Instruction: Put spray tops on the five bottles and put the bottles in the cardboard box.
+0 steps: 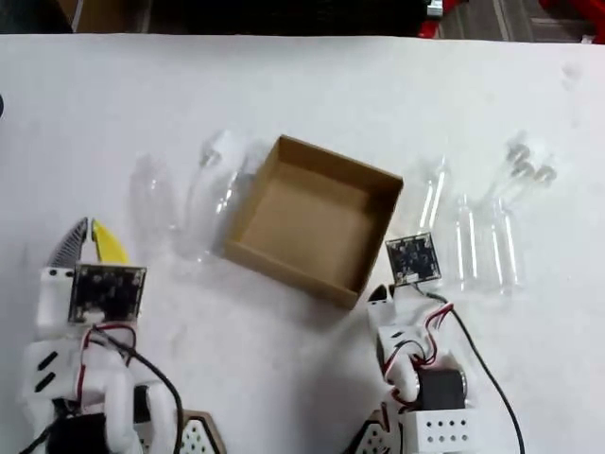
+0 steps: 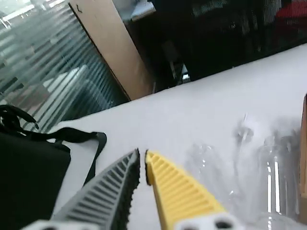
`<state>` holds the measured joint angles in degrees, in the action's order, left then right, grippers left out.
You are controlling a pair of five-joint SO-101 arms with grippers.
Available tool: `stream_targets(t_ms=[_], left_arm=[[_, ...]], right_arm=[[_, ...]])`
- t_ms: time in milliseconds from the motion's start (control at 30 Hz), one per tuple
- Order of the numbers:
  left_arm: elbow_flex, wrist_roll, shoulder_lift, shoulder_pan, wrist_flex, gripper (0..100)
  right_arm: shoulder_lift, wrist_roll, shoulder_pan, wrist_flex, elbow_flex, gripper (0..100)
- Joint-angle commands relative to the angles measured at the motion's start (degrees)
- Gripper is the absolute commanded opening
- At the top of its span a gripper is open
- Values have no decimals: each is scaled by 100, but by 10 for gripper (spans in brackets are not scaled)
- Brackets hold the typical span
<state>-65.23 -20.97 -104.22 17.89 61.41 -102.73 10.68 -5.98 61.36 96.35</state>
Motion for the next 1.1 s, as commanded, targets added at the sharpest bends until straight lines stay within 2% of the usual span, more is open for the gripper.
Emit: stream_targets(t_ms=[0,100,233,533,900,1067], left_arm=[[1169,-53,1218,-84,-44,46],[2233,-53,2835,-84,141,87],[4176,35,5033,-101,923,94],[8237,932,9305,-637,2391,94],[12044,2549,13754,-708,3138,97],[13451,2901,15371,-681,3209,98]], right_arm=[[-40,-18,66,31,53,15],[-40,-18,66,31,53,15],[-40,-18,66,31,53,15],[-40,-18,66,31,53,15],[-40,-18,66,31,53,15],[-40,-18,66,31,53,15]])
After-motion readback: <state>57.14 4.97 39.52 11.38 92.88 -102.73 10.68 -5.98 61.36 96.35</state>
